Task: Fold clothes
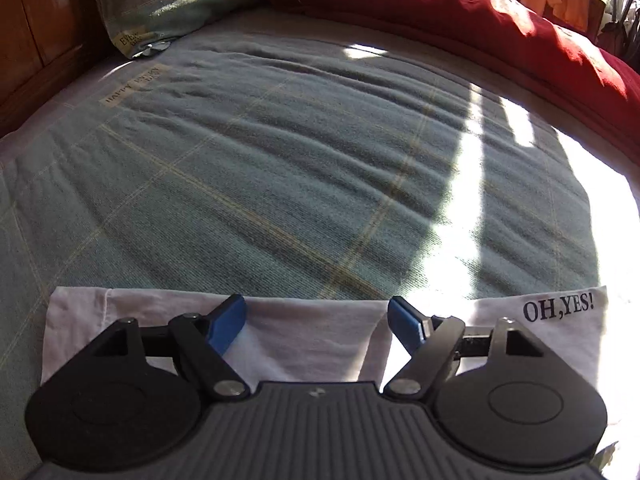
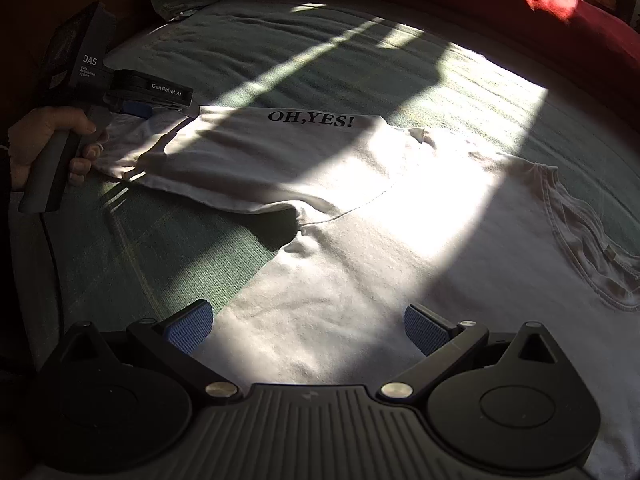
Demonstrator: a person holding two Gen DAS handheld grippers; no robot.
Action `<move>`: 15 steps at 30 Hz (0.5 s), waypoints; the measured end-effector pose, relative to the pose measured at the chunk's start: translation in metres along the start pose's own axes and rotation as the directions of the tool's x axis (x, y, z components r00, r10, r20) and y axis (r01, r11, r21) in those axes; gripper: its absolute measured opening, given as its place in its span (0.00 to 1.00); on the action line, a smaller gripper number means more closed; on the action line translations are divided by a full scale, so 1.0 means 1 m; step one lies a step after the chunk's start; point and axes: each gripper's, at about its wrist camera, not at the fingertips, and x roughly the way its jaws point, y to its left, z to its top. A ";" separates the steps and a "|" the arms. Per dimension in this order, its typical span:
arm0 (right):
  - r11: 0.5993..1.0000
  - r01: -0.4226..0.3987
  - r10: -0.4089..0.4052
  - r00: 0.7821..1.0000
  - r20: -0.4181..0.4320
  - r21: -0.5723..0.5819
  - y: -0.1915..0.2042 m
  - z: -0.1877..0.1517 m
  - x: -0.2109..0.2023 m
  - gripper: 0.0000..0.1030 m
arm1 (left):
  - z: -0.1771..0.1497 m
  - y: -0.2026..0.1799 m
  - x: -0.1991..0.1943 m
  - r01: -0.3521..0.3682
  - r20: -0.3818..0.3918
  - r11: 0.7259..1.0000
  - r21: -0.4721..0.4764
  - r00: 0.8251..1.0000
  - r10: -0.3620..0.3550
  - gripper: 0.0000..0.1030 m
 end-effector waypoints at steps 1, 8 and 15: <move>1.000 0.001 -0.001 1.000 0.001 0.001 0.000 0.000 0.000 1.00 | 0.003 0.004 -0.005 0.006 0.005 1.000 -0.021 1.000 -0.006 0.76; 1.000 -0.002 0.002 1.000 0.008 0.007 0.000 0.004 0.000 1.00 | -0.042 0.005 -0.038 0.044 -0.035 0.999 0.019 0.998 -0.044 0.77; 1.000 -0.001 0.001 1.000 0.001 -0.017 0.004 0.004 0.000 1.00 | -0.070 0.033 -0.042 -0.013 -0.066 0.999 -0.035 0.998 0.011 0.77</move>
